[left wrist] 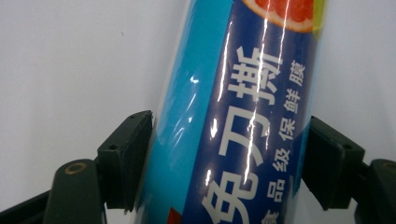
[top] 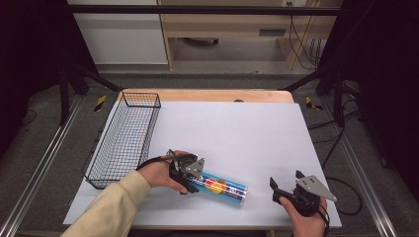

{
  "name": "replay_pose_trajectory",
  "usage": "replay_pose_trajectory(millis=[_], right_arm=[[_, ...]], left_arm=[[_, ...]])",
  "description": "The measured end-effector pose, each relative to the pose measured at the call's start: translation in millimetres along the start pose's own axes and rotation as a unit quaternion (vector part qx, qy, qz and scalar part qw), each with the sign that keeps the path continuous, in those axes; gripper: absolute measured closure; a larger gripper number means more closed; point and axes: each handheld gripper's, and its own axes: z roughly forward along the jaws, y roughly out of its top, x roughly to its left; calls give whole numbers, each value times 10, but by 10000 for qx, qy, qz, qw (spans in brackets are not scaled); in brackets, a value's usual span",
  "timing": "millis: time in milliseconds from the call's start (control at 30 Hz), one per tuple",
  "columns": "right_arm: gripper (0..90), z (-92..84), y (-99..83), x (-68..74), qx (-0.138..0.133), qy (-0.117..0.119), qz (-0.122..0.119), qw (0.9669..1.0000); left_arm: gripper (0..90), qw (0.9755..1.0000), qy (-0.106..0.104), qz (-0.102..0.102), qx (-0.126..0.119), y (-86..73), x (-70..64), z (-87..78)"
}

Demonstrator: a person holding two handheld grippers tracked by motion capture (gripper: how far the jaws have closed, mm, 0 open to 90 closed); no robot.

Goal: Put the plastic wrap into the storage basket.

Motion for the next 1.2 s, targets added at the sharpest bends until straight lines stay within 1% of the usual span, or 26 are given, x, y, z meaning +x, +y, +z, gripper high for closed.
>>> replay_pose_trajectory(millis=[67, 100, 200, 233, 300, 367, 633, 800, 833, 1067, 1133, 1200], right_arm=[[98, -2, -2, -5, -17, 4, 5, 10000], [98, -2, -3, -7, -26, 9, 12, 10000], [98, -2, -2, -6, -13, 3, 4, 10000], [98, 0, -1, -2, -2, 10, 6, 10000], [98, 2, -1, -4, -13, 17, 11, 10000], [98, 3, -2, -6, -14, 19, 11, 10000], [102, 2, -1, -15, -20, 28, 25, 10000], [102, 8, -4, -14, -17, 54, 21, 10000], [102, 6, -2, -7, -10, 67, 48, 10000], [102, 11, -3, -3, 2, 78, 27, 10000], [102, 12, -3, -4, 10, 87, 24, 10000], [102, 6, -2, -8, 9, 71, 57, 10000]], left_arm=[[248, 10000, -12, -26, -24, -3, 7, 8], [249, 10000, 8, 40, -4, 0, 8, 7], [258, 10000, 24, 78, 29, 4, -13, 5], [261, 9998, 89, 154, 81, 15, -34, 2], [263, 9997, 103, 175, 115, 24, -40, 0], [264, 9998, 102, 151, 95, 22, -40, 2], [266, 9998, 56, 161, 110, 26, -30, -6], [268, 9996, 102, 200, 152, 35, -49, -4], [267, 9997, 100, 185, 159, 36, -46, -3], [266, 9996, 95, 157, 215, 51, -45, -2], [267, 9997, 84, 148, 197, 49, -41, -3], [267, 9998, 45, 89, 186, 51, -39, -5]])
